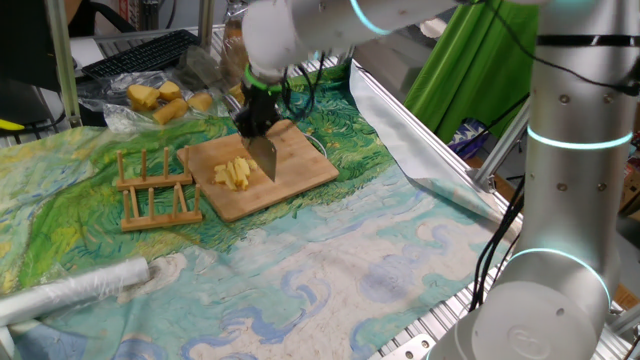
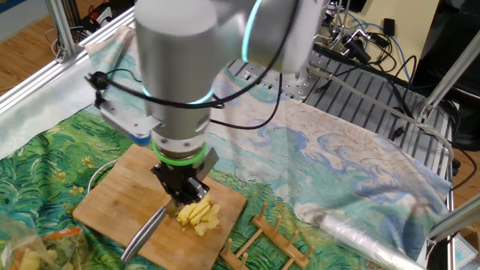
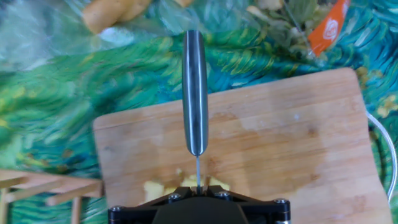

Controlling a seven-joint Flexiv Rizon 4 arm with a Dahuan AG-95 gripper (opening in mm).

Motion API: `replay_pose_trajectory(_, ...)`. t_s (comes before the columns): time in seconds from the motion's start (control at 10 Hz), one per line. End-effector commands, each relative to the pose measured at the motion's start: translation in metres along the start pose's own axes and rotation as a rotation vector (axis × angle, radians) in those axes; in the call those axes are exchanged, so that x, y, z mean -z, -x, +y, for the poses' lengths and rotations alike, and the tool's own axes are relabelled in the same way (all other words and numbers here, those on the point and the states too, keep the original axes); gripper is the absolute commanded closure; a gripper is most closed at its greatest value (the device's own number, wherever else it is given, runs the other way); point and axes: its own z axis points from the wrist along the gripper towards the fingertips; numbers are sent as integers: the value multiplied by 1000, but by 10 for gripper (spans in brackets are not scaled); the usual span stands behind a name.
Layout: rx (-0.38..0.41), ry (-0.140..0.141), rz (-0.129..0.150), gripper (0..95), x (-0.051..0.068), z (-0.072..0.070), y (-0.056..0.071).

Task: Chop the potatoes

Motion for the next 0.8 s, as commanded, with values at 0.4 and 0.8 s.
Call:
replay_pose_trajectory(0.4,-33,-2,11,950,19,28,-12)
replay_pose_trajectory(0.8,-96,-4,30,950,36,58,-23)
